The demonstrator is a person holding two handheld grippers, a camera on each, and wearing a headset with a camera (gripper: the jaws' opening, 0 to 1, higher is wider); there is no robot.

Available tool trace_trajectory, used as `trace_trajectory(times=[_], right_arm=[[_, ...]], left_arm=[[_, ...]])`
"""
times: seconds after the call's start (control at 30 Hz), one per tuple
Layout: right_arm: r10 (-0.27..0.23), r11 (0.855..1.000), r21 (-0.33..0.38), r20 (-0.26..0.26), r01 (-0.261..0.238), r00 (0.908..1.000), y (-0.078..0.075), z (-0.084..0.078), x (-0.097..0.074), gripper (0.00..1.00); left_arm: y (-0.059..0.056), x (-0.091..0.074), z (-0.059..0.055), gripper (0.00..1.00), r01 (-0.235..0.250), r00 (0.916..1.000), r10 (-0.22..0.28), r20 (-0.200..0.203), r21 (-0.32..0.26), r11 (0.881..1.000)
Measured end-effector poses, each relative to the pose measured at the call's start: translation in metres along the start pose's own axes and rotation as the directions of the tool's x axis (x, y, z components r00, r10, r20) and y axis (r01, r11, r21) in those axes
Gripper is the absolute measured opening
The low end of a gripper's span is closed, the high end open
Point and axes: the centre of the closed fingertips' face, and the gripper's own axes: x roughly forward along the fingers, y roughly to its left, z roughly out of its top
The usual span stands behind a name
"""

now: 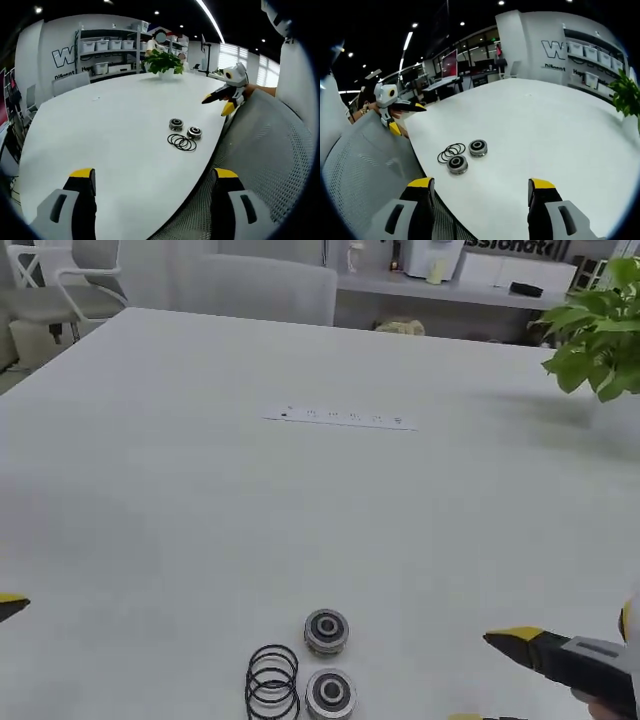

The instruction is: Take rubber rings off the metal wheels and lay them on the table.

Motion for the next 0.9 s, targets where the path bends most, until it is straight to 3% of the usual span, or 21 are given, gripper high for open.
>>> trace_trajectory(times=[0.4, 0.47, 0.57, 0.73, 0.9], right_arm=[[-0.017, 0.999, -0.048, -0.061, 0.014, 0.9980, 0.001, -0.009, -0.001, 0.73], [-0.019, 0.999, -0.034, -0.052, 0.018, 0.9985, 0.000, -0.008, -0.001, 0.73], [-0.022, 1.000, 0.007, -0.039, 0.022, 0.9990, -0.001, -0.008, -0.002, 0.73], [-0.032, 0.999, -0.011, -0.102, 0.031, 0.9943, -0.002, -0.020, 0.001, 0.73], [-0.028, 0.999, -0.020, -0.127, 0.025, 0.9915, -0.001, -0.026, 0.000, 0.72]], left_arm=[[-0.002, 0.002, -0.008, 0.92, 0.014, 0.9994, -0.015, -0.030, -0.030, 0.999], [-0.001, 0.002, -0.013, 0.90, 0.011, 0.9988, -0.013, -0.047, -0.040, 0.999], [-0.002, 0.002, -0.013, 0.89, 0.015, 0.9992, -0.017, -0.037, -0.053, 0.998], [-0.006, 0.000, -0.014, 0.86, 0.021, 0.9993, -0.023, -0.029, -0.072, 0.997], [-0.008, 0.001, -0.018, 0.86, 0.027, 0.9986, -0.031, -0.043, -0.083, 0.996]])
